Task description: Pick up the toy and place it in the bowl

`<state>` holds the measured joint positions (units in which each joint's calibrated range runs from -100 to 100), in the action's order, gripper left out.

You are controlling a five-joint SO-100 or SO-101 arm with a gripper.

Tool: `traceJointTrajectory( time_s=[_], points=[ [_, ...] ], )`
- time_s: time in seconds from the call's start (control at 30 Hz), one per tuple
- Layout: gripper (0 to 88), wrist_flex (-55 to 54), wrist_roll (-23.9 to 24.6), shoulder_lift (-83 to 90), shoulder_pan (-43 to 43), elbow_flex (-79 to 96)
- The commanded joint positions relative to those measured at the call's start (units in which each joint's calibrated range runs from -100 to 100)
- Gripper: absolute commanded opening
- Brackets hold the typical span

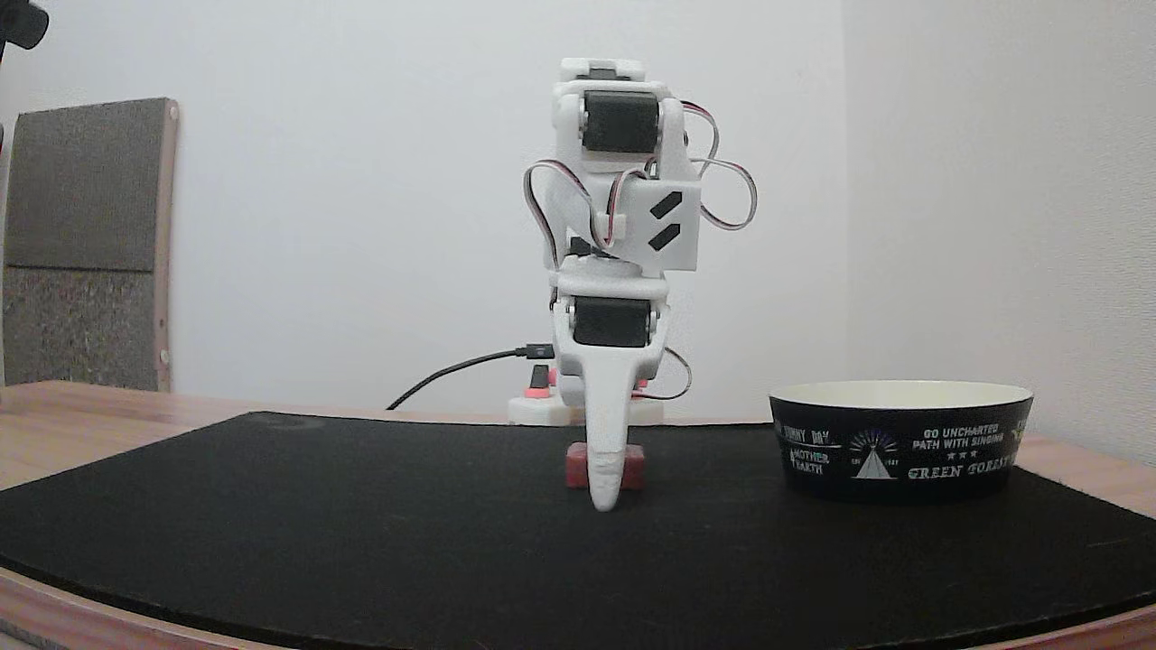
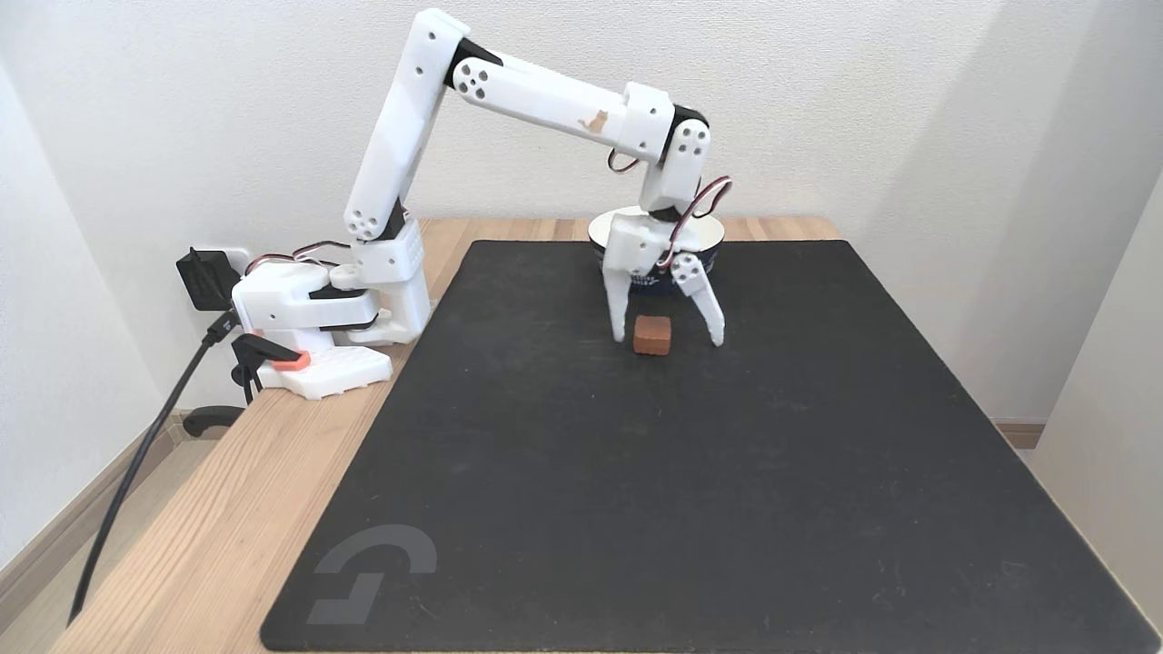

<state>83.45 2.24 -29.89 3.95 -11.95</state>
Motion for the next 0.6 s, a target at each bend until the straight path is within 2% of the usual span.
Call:
traceJointTrajectory(
  time_s=[0.0, 0.03, 0.13, 0.4, 0.57],
  points=[
    [18.1, -0.30, 0.00, -0.25, 0.52, -0.71],
    [9.3, -0.30, 0.06, -0.25, 0.35, -0.62],
    [2.2, -0.30, 0.06, -0.33, 0.35, -0.53],
    [2.3, -0.30, -0.15, -1.50, 0.52, -1.52],
    [2.2, -2.50, -0.36, 4.26, 1.94, -10.90]
  ],
)
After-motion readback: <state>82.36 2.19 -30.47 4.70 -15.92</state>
